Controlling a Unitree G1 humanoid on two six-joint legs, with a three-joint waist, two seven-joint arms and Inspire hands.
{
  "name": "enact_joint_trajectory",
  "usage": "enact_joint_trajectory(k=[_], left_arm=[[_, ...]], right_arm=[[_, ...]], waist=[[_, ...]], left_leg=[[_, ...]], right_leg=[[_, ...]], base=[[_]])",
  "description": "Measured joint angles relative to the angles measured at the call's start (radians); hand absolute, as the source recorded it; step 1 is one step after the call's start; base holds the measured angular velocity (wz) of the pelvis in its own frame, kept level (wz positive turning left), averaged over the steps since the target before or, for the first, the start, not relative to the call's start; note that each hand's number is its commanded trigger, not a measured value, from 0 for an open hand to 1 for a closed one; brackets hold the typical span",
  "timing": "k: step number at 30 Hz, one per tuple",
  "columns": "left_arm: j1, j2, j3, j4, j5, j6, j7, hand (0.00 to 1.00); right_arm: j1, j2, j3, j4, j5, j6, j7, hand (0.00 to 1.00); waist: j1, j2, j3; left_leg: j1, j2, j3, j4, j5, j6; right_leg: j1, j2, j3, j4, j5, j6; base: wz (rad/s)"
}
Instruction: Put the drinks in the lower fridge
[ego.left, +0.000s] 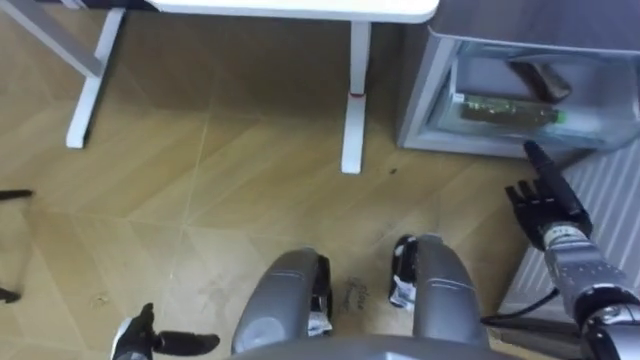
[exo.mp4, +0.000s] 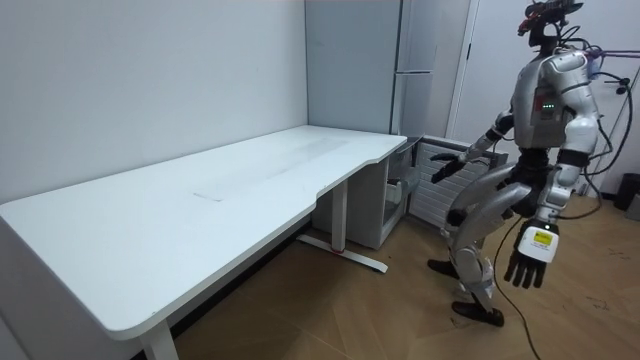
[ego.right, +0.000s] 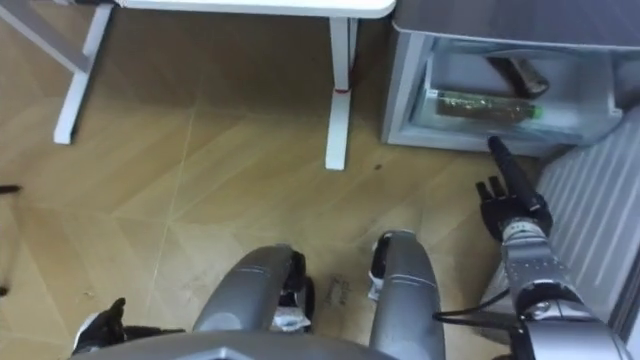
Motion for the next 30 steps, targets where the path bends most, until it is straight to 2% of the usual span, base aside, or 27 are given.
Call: enact_joint_trajectory(k=[2, 4, 8, 10, 13, 15, 19, 24, 28, 30], left_arm=[[0.012, -0.001, 0.002, 0.0, 0.0, 0.005, 0.0, 0.0], [0.014, -0.005, 0.002, -0.003, 0.0, 0.01, 0.0, 0.0], [0.018, -0.007, 0.0, -0.007, 0.0, 0.012, 0.011, 0.0], [0.019, -0.008, -0.015, -0.025, -0.016, 0.012, 0.023, 0.0], [0.03, -0.008, -0.017, -0.046, -0.018, 0.013, 0.028, 0.0], [0.048, -0.007, -0.015, -0.07, -0.018, 0.014, 0.045, 0.0], [0.05, -0.005, -0.018, -0.12, -0.017, 0.029, 0.048, 0.0], [0.05, 0.002, -0.017, -0.143, -0.017, 0.032, 0.059, 0.0], [0.051, 0.004, -0.015, -0.173, -0.017, 0.031, 0.064, 0.0], [0.051, 0.006, -0.016, -0.178, -0.017, 0.032, 0.064, 0.0]], right_arm=[[-0.019, 0.0, -0.011, 0.001, 0.007, -0.012, 0.001, 0.0], [-0.044, -0.002, -0.041, 0.002, 0.013, -0.017, 0.003, 0.0], [-0.079, -0.019, -0.057, 0.011, 0.014, -0.018, 0.005, 0.0], [-0.091, -0.029, -0.057, 0.013, 0.03, -0.018, 0.005, 0.0], [-0.142, -0.04, -0.062, 0.013, 0.026, -0.017, 0.004, 0.0], [-0.144, -0.04, -0.063, 0.018, 0.025, -0.013, 0.003, 0.0], [-0.163, -0.067, -0.065, 0.02, 0.025, -0.005, -0.009, 0.0], [-0.222, -0.11, -0.065, 0.02, 0.017, -0.003, -0.057, 0.0], [-0.302, -0.164, -0.06, 0.018, 0.016, -0.003, -0.116, 0.0], [-0.336, -0.172, -0.047, 0.018, 0.016, -0.005, -0.117, 0.0]], waist=[[-0.006, 0.0, 0.0002], [-0.009, 0.002, -0.0007], [-0.014, 0.005, -0.0003], [-0.009, 0.014, 0.0058], [-0.002, 0.022, 0.0103], [-0.013, 0.018, 0.0122], [-0.008, 0.012, 0.0168], [-0.012, 0.004, 0.0217], [-0.019, 0.0, 0.0226], [-0.018, -0.002, 0.0231]], left_leg=[[-0.002, -0.004, -0.004, -0.009, -0.006, -0.013], [-0.017, -0.015, -0.019, -0.037, 0.004, -0.033], [-0.026, -0.01, -0.018, -0.079, 0.017, -0.048], [-0.026, 0.006, -0.003, -0.102, 0.022, -0.057], [-0.045, 0.008, 0.025, -0.124, 0.027, -0.061], [-0.059, 0.008, 0.048, -0.142, 0.036, -0.059], [-0.107, 0.009, 0.114, -0.155, 0.046, -0.05], [-0.182, 0.001, 0.139, -0.145, 0.054, -0.047], [-0.239, -0.004, 0.143, -0.135, 0.067, -0.048], [-0.259, -0.003, 0.142, -0.134, 0.074, -0.05]], right_leg=[[-0.009, -0.013, -0.019, 0.014, -0.001, -0.017], [-0.028, -0.018, -0.033, 0.015, -0.02, -0.033], [-0.044, -0.034, -0.061, 0.016, -0.035, -0.058], [-0.049, -0.025, -0.058, 0.011, -0.045, -0.059], [-0.09, -0.034, -0.054, 0.015, -0.049, -0.067], [-0.114, -0.041, -0.045, 0.015, -0.049, -0.068], [-0.2, -0.049, 0.0, 0.036, -0.046, -0.063], [-0.293, -0.062, 0.022, 0.066, -0.045, -0.066], [-0.347, -0.081, 0.017, 0.086, -0.047, -0.07], [-0.365, -0.085, 0.013, 0.089, -0.049, -0.069]], base=[[0.2], [0.24], [0.16], [0.13], [-0.09], [-0.03], [-0.09], [0.03], [0.19], [0.19]])
